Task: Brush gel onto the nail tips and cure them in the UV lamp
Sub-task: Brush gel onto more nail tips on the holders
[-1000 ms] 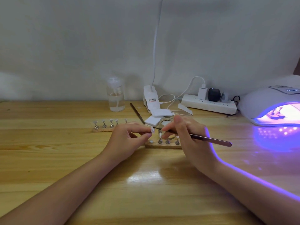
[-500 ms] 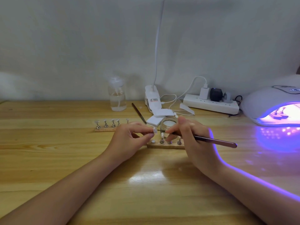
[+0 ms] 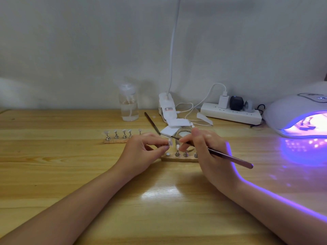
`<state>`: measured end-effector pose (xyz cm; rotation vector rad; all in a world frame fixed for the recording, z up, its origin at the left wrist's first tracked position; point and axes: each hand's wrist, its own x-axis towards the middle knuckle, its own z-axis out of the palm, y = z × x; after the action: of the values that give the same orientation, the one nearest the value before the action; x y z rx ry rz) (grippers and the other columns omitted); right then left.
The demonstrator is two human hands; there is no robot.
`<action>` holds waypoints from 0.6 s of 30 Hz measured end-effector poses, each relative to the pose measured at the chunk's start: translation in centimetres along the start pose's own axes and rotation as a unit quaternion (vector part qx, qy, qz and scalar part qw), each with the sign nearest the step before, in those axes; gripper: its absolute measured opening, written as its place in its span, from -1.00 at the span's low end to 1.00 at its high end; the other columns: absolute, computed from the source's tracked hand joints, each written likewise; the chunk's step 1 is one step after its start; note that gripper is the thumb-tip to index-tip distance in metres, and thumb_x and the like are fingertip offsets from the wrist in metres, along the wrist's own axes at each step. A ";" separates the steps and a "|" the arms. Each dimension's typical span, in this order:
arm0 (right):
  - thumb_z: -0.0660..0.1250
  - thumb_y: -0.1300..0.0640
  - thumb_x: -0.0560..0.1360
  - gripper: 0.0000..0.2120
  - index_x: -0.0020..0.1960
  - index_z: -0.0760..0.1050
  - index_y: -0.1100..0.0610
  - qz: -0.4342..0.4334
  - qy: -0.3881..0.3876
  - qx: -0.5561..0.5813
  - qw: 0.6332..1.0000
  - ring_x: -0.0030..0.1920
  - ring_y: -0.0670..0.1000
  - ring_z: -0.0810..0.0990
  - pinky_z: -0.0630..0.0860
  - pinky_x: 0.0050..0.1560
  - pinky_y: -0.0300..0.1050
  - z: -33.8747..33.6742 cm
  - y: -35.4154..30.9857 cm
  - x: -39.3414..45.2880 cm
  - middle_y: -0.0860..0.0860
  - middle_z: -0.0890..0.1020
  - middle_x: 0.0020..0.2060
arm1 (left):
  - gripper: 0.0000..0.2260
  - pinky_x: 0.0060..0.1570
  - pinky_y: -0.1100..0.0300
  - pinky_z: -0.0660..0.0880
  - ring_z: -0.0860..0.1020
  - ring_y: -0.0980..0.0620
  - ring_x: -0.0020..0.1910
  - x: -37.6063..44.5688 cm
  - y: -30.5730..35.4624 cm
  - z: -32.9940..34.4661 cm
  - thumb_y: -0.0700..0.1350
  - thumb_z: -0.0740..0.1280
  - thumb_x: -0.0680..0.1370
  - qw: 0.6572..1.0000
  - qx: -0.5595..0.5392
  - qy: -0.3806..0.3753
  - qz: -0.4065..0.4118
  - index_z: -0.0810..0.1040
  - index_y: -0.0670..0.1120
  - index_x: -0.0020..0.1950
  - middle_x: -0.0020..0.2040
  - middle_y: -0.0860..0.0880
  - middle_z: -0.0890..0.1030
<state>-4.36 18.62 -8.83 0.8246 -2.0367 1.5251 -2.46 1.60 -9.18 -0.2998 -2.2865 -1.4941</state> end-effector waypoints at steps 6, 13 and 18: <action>0.10 -0.08 0.52 -0.60 -0.31 0.60 0.02 0.000 -0.011 0.017 1.000 -0.29 -0.12 0.59 0.47 -0.12 -0.14 -0.3 0.4 -0.3 -0.09 0.63 -0.43 | -0.73 -0.26 0.29 0.53 0.56 0.26 -0.29 -0.1 0.2 0.1 -0.32 0.42 0.40 1.000 -0.001 0.005 0.000 0.64 0.09 -0.21 -0.27 0.14 0.61; 0.09 -0.03 0.53 -0.63 -0.24 0.61 0.04 -0.030 -0.008 -0.011 0.999 -0.23 -0.15 0.57 0.45 -0.13 -0.23 0.2 0.3 0.1 -0.14 0.64 -0.39 | -0.73 -0.30 0.43 0.46 0.55 0.28 -0.30 -0.1 0.4 0.1 -0.33 0.42 0.40 1.000 0.002 -0.002 -0.002 0.64 0.07 -0.20 -0.24 0.11 0.60; 0.10 -0.09 0.50 -0.57 -0.32 0.62 0.08 0.012 -0.018 0.050 0.998 -0.32 -0.12 0.59 0.45 -0.11 -0.24 -0.1 0.7 -0.3 -0.06 0.63 -0.46 | -0.75 -0.32 0.44 0.45 0.55 0.28 -0.31 -0.1 0.6 0.0 -0.33 0.41 0.41 1.000 0.000 -0.008 -0.011 0.64 0.05 -0.19 -0.22 0.09 0.60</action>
<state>-4.62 18.91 -9.46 0.8757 -2.0150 1.6487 -2.14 1.88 -8.75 -0.2893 -2.3104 -1.5064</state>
